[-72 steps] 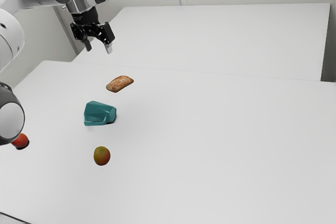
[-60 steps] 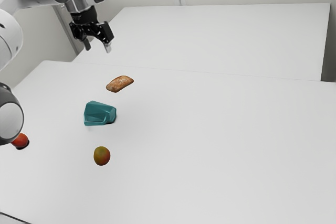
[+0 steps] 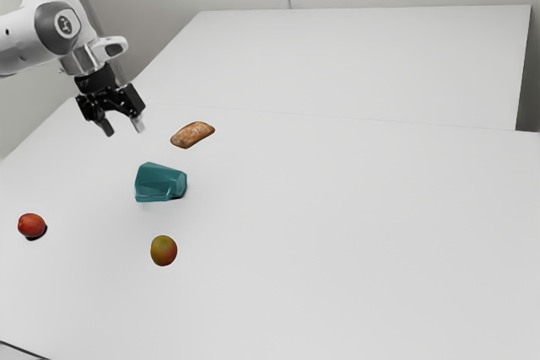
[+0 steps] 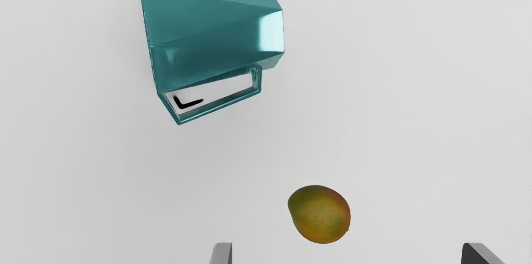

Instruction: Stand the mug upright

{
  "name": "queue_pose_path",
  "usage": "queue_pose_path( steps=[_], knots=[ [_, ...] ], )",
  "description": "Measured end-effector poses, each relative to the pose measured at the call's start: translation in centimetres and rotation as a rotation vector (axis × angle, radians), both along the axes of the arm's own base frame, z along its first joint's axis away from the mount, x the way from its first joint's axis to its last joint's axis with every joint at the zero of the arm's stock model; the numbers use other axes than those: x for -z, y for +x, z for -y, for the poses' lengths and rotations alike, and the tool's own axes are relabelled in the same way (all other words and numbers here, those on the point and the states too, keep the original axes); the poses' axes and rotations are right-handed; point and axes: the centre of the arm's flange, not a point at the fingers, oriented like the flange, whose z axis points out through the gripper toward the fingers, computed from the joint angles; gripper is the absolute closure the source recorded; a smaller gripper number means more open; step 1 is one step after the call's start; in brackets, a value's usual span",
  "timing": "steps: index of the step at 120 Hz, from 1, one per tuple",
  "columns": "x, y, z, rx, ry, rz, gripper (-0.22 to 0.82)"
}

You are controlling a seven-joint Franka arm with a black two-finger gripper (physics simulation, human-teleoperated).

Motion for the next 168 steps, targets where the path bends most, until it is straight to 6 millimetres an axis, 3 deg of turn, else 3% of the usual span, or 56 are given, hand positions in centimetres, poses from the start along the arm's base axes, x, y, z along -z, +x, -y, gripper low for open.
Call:
queue_pose_path(
  steps=[28, 68, 103, 128, 168],
  knots=[
    [4.2, -1.2, -4.1, 0.006, -0.06, 0.05, 0.0],
    [12.1, 0.1, -8.9, 0.016, -0.117, 0.133, 0.0],
    [15.7, 0.3, -12.2, -0.003, -0.217, 0.247, 0.0],
    [17.6, 0.3, -12.9, -0.011, -0.305, 0.312, 0.0],
    [20.0, 0.3, -12.5, -0.007, -0.451, 0.366, 0.0]
  ],
)
